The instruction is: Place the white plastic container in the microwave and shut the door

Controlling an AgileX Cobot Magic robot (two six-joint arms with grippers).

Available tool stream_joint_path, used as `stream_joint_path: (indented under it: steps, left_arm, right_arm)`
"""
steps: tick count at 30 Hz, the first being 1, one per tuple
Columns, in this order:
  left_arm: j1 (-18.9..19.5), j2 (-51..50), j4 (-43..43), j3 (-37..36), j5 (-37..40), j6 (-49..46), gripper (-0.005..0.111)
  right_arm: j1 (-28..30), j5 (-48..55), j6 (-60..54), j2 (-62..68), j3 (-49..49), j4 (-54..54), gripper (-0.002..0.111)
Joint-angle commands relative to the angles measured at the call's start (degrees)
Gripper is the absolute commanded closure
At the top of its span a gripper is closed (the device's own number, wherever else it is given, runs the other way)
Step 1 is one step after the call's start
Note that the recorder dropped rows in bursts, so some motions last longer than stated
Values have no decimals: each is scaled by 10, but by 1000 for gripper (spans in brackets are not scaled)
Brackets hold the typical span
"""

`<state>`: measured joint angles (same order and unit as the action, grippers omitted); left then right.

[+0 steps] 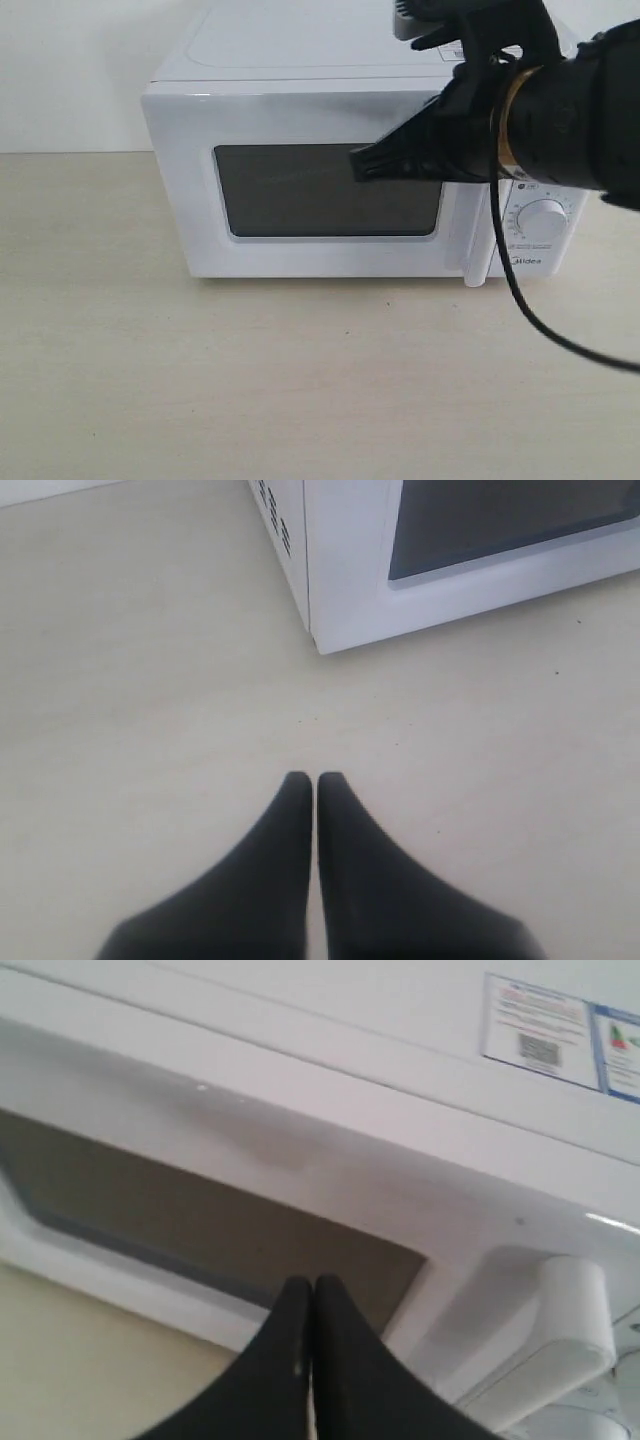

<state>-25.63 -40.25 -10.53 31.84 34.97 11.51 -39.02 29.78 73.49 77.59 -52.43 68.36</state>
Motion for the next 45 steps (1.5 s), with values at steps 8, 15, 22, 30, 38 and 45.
stream_joint_path:
  steps: [8,15,22,30,38,45]
  left_arm:
    - [-1,5,5,-2,-9,5,102]
    - [-1,5,5,-2,-33,5,102]
    - [-1,5,5,-2,-35,5,102]
    - [-1,5,5,-2,-35,5,102]
    - [-1,5,5,-2,-35,5,102]
    - [-1,5,5,-2,-35,5,102]
  right_arm:
    - [-175,106,-15,-187,119,3,109]
    - [-175,121,-15,-211,131,-11,109]
    - [-175,96,-15,-209,131,-11,109]
    - [-175,92,-15,-209,131,-12,109]
    - [-175,92,-15,-209,131,-12,109]
    - [-175,91,-15,-217,131,-10,109]
